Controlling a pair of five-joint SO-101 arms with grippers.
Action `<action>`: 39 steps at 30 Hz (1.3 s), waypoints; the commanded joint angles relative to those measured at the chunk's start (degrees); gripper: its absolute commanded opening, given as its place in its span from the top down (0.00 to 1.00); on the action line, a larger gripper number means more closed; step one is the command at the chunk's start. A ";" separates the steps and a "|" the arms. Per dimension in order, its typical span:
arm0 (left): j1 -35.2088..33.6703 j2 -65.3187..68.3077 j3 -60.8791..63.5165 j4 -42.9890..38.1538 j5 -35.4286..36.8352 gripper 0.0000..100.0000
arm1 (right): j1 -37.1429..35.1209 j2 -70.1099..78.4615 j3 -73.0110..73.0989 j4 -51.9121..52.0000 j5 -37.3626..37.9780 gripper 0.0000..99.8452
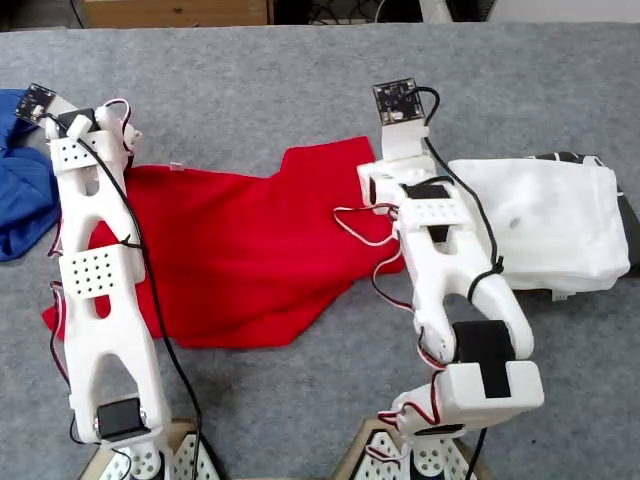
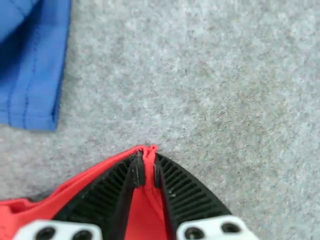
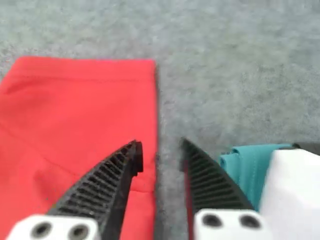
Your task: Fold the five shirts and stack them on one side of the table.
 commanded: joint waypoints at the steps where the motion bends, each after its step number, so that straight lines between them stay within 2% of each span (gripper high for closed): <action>1: -0.13 -0.70 -2.51 0.00 -0.62 0.97 | 2.29 -2.07 -9.71 9.85 0.00 0.74; 6: -0.13 -0.70 -2.59 0.00 -0.62 0.97 | 0.44 -1.98 -20.26 26.64 0.00 0.80; 10: -0.13 -0.70 -2.68 0.00 -0.62 0.97 | -2.73 0.22 -25.89 31.65 0.00 0.99; 12: -0.13 -0.70 -2.68 0.00 -0.62 0.97 | -5.10 3.82 -27.56 33.67 -0.53 0.97; 16: -0.13 -0.70 -2.68 0.00 -0.62 0.97 | -8.70 14.46 -30.11 37.01 -0.53 0.99; 23: -0.04 -0.70 -2.77 0.00 -0.62 0.97 | -5.10 26.95 -34.86 44.75 -2.73 0.99; 31: -0.13 -0.70 -2.77 0.00 -0.62 0.97 | -5.63 25.45 -31.16 55.91 -2.55 0.99; 39: -0.13 -0.70 -2.59 0.00 -0.62 0.97 | -5.45 12.00 -25.36 53.27 -2.02 0.99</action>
